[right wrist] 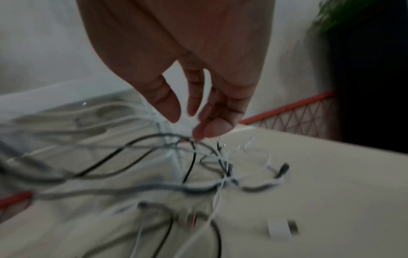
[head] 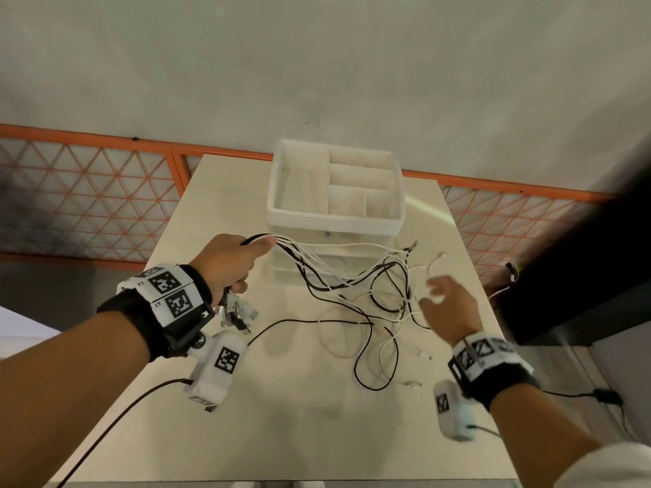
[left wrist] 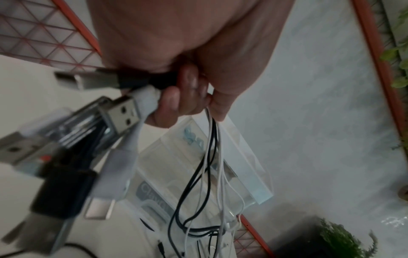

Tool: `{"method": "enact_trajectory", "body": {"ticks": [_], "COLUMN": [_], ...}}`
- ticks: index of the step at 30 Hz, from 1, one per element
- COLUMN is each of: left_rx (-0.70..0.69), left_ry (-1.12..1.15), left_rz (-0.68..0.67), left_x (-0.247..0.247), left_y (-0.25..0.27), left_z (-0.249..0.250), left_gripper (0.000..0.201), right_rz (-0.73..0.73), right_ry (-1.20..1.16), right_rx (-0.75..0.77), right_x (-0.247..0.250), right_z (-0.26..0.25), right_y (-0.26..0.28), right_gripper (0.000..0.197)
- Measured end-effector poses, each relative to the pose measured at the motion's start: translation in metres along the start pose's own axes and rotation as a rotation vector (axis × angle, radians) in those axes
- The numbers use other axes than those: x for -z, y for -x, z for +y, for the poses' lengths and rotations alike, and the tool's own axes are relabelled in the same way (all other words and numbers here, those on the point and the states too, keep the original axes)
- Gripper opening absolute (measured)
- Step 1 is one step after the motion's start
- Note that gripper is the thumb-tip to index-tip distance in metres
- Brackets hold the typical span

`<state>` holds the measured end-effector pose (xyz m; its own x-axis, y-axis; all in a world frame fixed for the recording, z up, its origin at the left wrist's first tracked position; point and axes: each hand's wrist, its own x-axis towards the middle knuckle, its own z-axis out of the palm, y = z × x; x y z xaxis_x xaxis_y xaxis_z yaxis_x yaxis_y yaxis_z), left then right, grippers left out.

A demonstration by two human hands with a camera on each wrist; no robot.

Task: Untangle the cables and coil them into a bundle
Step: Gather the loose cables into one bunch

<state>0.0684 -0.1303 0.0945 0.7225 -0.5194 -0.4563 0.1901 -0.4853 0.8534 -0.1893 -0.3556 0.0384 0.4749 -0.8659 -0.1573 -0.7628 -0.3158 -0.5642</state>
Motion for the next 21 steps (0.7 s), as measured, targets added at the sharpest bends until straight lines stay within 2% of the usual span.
{"method": "enact_trajectory", "body": {"ticks": [2, 4, 5, 8, 9, 10, 13, 16, 21], "left_rx": [0.023, 0.017, 0.006, -0.033, -0.042, -0.047, -0.074, -0.101, -0.207], "left_ry": [0.039, 0.074, 0.086, 0.106, 0.113, 0.118, 0.107, 0.043, 0.063], "left_rz": [-0.021, -0.058, -0.078, -0.112, -0.115, -0.119, -0.137, -0.132, -0.222], "left_x": [-0.004, -0.011, -0.015, -0.025, -0.026, -0.028, -0.026, -0.019, -0.024], "left_y": [0.002, 0.005, 0.007, 0.011, 0.012, 0.013, 0.015, 0.015, 0.016], "left_z": [0.002, 0.005, 0.008, 0.016, 0.018, 0.020, 0.018, 0.012, 0.012], "left_gripper": [0.044, 0.039, 0.039, 0.040, 0.039, 0.038, 0.030, 0.026, 0.032], "right_rz": [-0.158, -0.317, -0.350, -0.419, -0.437, -0.427, -0.372, -0.367, -0.131], "right_ry": [0.103, 0.180, 0.195, 0.345, 0.445, 0.522, 0.647, 0.441, 0.029], "right_rx": [0.093, 0.161, 0.178, 0.194, 0.190, 0.190, 0.275, 0.406, 0.686], "right_x": [-0.029, -0.059, -0.073, -0.107, -0.114, -0.120, -0.123, -0.105, -0.038], "right_z": [0.006, 0.008, 0.007, 0.002, 0.001, 0.000, -0.001, -0.021, -0.097], "right_y": [0.016, 0.028, 0.031, 0.036, 0.036, 0.036, 0.033, 0.029, 0.029], "right_gripper": [0.011, 0.014, 0.022, 0.065, 0.068, 0.064, 0.035, 0.015, 0.027]}}
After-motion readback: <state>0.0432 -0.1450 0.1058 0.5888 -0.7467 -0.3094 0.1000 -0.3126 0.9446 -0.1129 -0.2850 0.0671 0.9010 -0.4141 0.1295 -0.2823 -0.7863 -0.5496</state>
